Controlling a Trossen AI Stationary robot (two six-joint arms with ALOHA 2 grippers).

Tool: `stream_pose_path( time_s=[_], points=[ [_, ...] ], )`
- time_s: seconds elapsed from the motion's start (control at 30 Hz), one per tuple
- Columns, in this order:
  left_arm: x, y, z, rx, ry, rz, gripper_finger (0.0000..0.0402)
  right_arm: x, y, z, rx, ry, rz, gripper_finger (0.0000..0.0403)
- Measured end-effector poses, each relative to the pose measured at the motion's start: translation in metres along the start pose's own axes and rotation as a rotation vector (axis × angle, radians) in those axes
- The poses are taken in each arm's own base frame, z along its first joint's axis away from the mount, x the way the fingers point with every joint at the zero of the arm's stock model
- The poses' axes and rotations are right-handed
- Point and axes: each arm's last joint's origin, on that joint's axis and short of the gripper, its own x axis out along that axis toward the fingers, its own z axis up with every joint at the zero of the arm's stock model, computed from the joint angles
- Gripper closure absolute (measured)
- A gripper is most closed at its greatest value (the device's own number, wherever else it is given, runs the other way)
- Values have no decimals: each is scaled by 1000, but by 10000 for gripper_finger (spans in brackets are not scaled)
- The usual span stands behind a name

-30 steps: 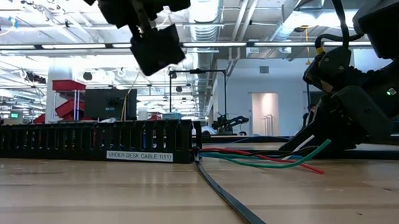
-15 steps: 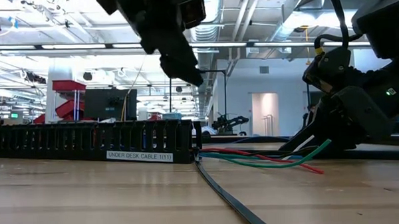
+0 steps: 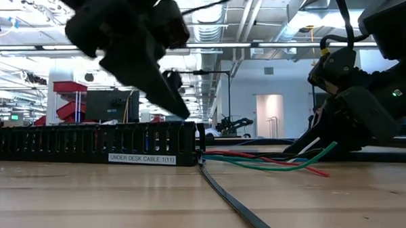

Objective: Ziptie cables
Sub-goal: Close the black cable duct with the black cable duct cover

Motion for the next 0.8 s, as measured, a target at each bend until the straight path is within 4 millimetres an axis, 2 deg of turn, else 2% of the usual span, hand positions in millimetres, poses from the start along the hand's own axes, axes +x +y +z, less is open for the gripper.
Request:
stream_pose_path(
  time_s=[0.17, 0.3, 0.57, 0.8],
  points=[
    [-5, 4, 5, 8, -80, 90, 137, 0, 0, 0, 1, 0, -1, 178],
    [-8, 1, 10, 23, -128, 98, 137, 0, 0, 0, 1, 0, -1, 178],
    [-6, 1, 1, 57, -170, 151, 137, 0, 0, 0, -4, 0, -2, 177],
    [-2, -4, -11, 14, -174, 111, 137, 0, 0, 0, -12, 0, -2, 177]
  ],
)
